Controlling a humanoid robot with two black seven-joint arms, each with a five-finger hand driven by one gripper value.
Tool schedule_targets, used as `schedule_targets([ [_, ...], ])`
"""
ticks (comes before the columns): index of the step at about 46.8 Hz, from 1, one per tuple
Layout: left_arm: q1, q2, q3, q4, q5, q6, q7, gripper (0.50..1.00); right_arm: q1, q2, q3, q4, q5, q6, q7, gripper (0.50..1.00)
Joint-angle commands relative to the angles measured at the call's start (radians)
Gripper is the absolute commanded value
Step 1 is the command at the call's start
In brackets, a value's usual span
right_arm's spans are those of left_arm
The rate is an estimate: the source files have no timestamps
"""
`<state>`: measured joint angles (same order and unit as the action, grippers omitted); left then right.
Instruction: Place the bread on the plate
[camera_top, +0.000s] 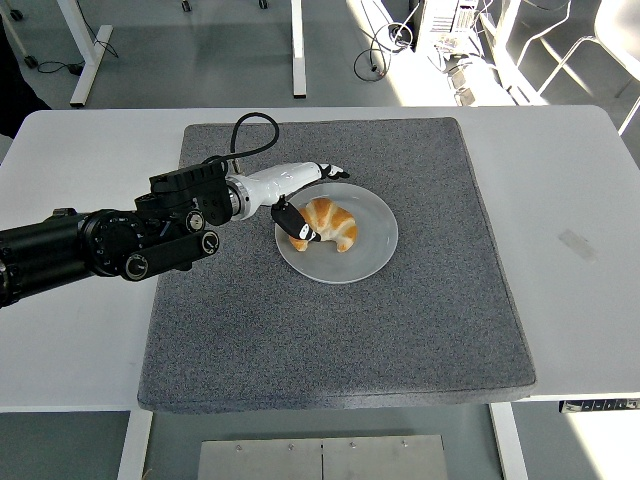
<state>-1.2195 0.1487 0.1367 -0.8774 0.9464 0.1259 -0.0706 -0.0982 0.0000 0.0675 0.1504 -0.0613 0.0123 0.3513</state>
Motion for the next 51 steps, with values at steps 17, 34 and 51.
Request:
schedule_targets([
  [17,0.002,0.032,-0.258,0.0,-0.222,0.0,-0.009,0.968,0.0,0.0,0.0,0.0,0.0,0.0,0.0,1.0],
  [34,0.087,0.094,-0.548,0.0,-0.299,0.008,-0.029,0.968,0.0,0.0,0.0,0.0,0.0,0.0,0.0,1.0],
  [51,0.15,0.108,-0.766,0.092,-0.5,0.017,-0.09,0.968,0.0,0.0,0.0,0.0,0.0,0.0,0.0,1.0],
])
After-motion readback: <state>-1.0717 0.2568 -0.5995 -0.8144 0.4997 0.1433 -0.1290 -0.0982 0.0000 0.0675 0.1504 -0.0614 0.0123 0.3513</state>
